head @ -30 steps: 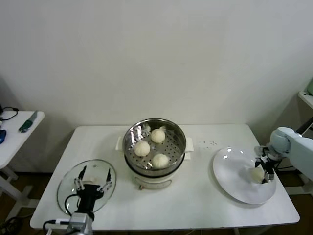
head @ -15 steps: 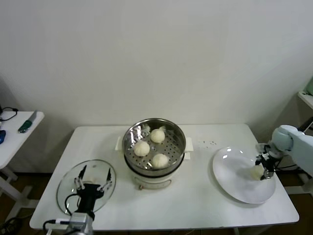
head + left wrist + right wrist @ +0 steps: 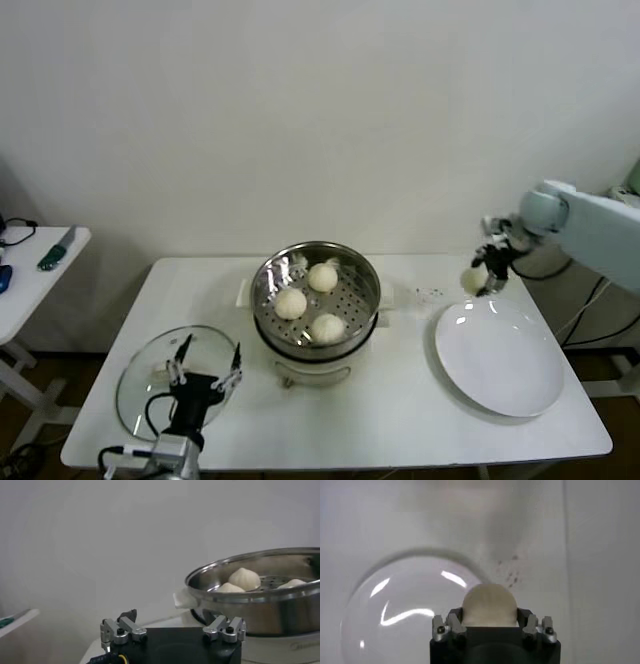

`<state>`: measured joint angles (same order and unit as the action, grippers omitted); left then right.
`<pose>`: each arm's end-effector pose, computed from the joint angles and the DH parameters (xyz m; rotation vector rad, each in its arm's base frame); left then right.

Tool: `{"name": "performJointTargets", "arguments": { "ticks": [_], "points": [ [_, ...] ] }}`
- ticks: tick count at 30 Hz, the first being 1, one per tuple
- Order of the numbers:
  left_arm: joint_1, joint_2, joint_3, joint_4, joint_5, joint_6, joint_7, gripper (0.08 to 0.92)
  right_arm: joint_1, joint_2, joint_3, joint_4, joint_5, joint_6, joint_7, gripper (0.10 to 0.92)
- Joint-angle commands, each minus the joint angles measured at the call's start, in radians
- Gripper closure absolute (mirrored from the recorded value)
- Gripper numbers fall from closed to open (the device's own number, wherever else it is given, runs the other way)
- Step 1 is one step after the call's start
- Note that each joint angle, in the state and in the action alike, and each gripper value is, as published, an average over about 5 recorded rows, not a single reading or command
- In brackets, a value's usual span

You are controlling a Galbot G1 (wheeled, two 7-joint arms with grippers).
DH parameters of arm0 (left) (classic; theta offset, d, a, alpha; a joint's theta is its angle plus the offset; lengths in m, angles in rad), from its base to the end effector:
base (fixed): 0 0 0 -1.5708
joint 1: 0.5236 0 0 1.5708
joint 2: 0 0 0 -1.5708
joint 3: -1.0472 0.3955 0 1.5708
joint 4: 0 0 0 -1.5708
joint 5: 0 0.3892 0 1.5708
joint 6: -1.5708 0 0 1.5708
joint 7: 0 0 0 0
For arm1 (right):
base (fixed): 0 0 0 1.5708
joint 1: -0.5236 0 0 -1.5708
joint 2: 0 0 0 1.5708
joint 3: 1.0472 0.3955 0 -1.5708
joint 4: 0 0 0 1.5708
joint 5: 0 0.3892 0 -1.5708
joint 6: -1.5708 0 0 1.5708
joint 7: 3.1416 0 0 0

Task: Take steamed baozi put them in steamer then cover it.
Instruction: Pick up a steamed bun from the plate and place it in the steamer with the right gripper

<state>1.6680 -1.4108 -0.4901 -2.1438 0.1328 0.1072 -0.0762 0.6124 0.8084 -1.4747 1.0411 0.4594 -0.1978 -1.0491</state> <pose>0.1589 0.0186 -0.3397 -0.0480 -2.9773 -0.3867 0.6492 -0.1879 -0.0820 1.1827 -1.4825 1.2610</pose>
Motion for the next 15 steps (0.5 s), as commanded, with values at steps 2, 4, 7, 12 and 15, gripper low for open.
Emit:
{"name": "performJointTargets", "arguments": {
  "ticks": [2,4,7,12,15],
  "points": [
    [0.001,0.007,0.019,-0.004,0.004,-0.004,0.015,0.177,0.303,0.277,-0.277,0.052,0.405,-0.071,0.036,0.341],
    [0.001,0.007,0.023,-0.004,0.005,-0.008,0.017,0.177,0.310,0.325,-0.285,0.058,0.440,-0.080,0.043,0.339],
    [0.001,0.008,0.025,-0.005,0.004,-0.014,0.018,0.177,0.307,0.397,-0.292,0.062,0.478,-0.094,0.054,0.338],
    [0.013,0.024,0.019,-0.008,-0.006,-0.028,0.023,0.177,0.278,0.495,-0.301,0.055,0.520,-0.113,0.078,0.338],
    [0.019,0.030,0.010,-0.011,-0.016,-0.032,0.026,0.177,0.256,0.533,-0.303,0.047,0.527,-0.120,0.087,0.338]
  ]
}}
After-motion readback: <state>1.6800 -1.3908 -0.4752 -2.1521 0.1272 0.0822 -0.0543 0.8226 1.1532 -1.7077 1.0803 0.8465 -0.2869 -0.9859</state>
